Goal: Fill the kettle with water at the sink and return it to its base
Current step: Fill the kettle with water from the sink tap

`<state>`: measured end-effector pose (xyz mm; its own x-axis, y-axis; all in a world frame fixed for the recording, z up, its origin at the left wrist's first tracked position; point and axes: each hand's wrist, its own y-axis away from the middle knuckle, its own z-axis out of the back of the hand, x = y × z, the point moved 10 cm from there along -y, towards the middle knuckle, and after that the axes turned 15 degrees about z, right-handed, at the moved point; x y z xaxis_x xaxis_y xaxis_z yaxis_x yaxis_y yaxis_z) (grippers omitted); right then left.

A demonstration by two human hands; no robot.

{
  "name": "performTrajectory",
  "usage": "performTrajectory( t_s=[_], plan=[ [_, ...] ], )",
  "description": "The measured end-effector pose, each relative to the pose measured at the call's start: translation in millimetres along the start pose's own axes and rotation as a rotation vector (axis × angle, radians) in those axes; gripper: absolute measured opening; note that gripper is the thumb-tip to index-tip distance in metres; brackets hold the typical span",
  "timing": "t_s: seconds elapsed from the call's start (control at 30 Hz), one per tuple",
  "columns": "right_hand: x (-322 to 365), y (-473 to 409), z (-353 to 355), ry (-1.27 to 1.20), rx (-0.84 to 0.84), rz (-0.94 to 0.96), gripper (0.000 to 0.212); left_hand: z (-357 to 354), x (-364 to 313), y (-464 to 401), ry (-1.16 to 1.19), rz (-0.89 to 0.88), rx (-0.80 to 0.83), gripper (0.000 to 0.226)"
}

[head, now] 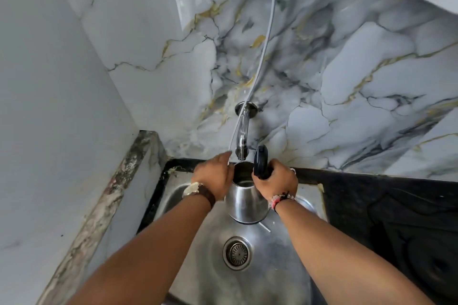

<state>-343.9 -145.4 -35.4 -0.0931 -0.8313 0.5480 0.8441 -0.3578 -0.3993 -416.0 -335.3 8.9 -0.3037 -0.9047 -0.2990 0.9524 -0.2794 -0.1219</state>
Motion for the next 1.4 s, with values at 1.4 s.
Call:
performTrajectory(
  t_s=[1.4],
  plan=[
    [-7,-20,-42,-0.044,-0.055,-0.075,0.043,-39,-2,-98,0.213,-0.004,0.611,0.029]
  ],
)
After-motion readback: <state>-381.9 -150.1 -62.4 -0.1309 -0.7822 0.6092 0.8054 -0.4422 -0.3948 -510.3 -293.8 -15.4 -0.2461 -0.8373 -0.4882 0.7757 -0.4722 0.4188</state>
